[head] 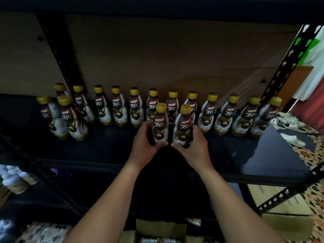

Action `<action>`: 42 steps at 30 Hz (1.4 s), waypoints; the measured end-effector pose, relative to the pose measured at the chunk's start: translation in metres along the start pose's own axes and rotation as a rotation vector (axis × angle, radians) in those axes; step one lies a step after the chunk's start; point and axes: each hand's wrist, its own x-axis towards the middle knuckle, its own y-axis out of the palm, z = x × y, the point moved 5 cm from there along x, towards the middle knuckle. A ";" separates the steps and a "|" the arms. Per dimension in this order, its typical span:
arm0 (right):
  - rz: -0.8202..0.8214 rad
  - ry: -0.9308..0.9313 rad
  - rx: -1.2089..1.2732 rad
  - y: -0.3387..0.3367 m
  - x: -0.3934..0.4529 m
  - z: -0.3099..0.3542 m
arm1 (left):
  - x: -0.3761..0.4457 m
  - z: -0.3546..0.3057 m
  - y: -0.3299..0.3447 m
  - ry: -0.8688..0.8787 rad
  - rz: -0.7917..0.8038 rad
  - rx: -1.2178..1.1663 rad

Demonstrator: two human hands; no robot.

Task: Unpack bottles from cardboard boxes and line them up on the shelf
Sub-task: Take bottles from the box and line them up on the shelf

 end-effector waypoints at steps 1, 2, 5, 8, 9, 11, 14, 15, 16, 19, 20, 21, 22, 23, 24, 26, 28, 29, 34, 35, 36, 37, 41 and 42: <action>-0.005 -0.002 -0.003 0.000 0.000 0.001 | 0.000 0.000 0.000 0.003 -0.001 0.003; -0.008 -0.003 -0.003 0.000 0.000 0.001 | 0.000 0.001 0.000 0.004 -0.002 0.004; -0.001 -0.006 0.005 0.001 0.000 0.001 | -0.001 -0.001 0.000 0.012 0.000 0.006; 0.014 -0.007 0.009 0.001 -0.001 0.002 | -0.001 -0.006 0.001 0.024 -0.006 -0.006; 0.024 -0.016 0.002 0.001 -0.002 0.003 | -0.002 -0.007 0.000 0.029 -0.010 -0.013; 0.040 -0.033 -0.014 0.002 -0.002 0.004 | -0.002 -0.008 0.000 0.029 -0.008 -0.007; 0.043 -0.044 -0.016 0.001 -0.001 0.005 | -0.002 -0.005 0.000 0.017 0.007 0.022; 0.044 -0.045 -0.018 0.001 -0.001 0.006 | -0.002 -0.004 0.000 0.016 0.004 0.027; 0.044 -0.047 -0.020 0.001 -0.001 0.007 | -0.002 -0.003 0.000 0.017 -0.001 0.031; 0.044 -0.045 -0.011 0.000 -0.002 0.008 | -0.003 -0.004 0.000 0.017 -0.015 0.046; 0.043 -0.044 -0.014 0.000 -0.002 0.009 | -0.003 -0.003 0.000 0.020 -0.021 0.055; 0.044 -0.044 -0.020 0.000 -0.002 0.010 | -0.003 -0.004 -0.001 0.026 -0.029 0.064; 0.043 -0.043 -0.024 -0.001 -0.003 0.009 | -0.004 -0.004 -0.001 0.033 -0.034 0.073; 0.043 -0.042 -0.028 -0.001 -0.003 0.009 | -0.004 -0.005 -0.001 0.036 -0.039 0.083; 0.046 -0.045 -0.032 -0.001 -0.003 0.009 | -0.004 -0.004 -0.001 0.037 -0.044 0.091; 0.061 -0.051 -0.050 0.002 -0.002 0.009 | -0.006 -0.005 -0.002 0.042 -0.055 0.114; 0.076 -0.060 -0.078 0.005 -0.003 0.010 | -0.008 -0.006 -0.005 0.056 -0.072 0.142; 0.080 -0.064 -0.094 0.007 -0.003 0.011 | -0.009 -0.007 -0.007 0.060 -0.088 0.163; 0.101 -0.094 -0.132 0.030 -0.005 0.021 | -0.016 0.001 -0.038 0.030 -0.148 0.284; 0.113 -0.082 -0.127 0.039 -0.005 0.024 | -0.017 0.003 -0.048 0.028 -0.155 0.299; 0.128 -0.073 -0.120 0.049 -0.005 0.028 | -0.017 0.007 -0.060 0.027 -0.163 0.309; 0.140 -0.072 -0.114 0.060 -0.004 0.032 | -0.017 0.009 -0.072 0.024 -0.176 0.317; 0.177 -0.088 -0.093 0.104 -0.004 0.052 | -0.015 0.019 -0.123 -0.013 -0.236 0.367; 0.186 -0.094 -0.095 0.115 -0.004 0.058 | -0.014 0.020 -0.133 -0.016 -0.244 0.374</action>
